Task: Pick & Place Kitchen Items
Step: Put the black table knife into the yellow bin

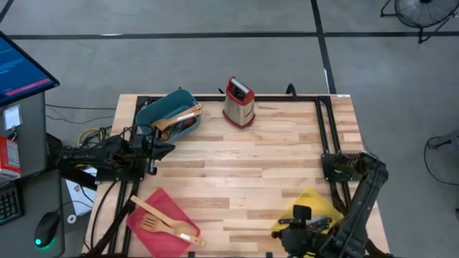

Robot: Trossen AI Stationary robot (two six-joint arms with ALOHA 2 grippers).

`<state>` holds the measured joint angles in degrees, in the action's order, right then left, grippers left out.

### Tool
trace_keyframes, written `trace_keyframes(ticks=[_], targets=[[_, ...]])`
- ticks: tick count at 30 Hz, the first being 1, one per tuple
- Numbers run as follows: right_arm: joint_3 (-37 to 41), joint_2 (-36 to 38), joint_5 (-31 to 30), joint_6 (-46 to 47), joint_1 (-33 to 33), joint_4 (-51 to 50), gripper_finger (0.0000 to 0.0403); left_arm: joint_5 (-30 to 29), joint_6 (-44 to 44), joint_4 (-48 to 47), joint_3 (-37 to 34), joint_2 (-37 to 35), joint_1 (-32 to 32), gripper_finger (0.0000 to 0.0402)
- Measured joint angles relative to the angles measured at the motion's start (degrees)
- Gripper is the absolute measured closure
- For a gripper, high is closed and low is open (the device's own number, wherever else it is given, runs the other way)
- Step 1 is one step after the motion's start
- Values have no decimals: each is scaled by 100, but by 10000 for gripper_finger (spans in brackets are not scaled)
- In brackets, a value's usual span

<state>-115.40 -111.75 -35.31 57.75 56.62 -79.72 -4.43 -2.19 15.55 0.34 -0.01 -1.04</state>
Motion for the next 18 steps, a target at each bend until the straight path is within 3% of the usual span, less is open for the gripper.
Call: trace_keyframes(ticks=[18], targets=[[1971, -9, 997, 495, 31, 379, 330, 0, 1, 4, 0, 0, 0, 394]])
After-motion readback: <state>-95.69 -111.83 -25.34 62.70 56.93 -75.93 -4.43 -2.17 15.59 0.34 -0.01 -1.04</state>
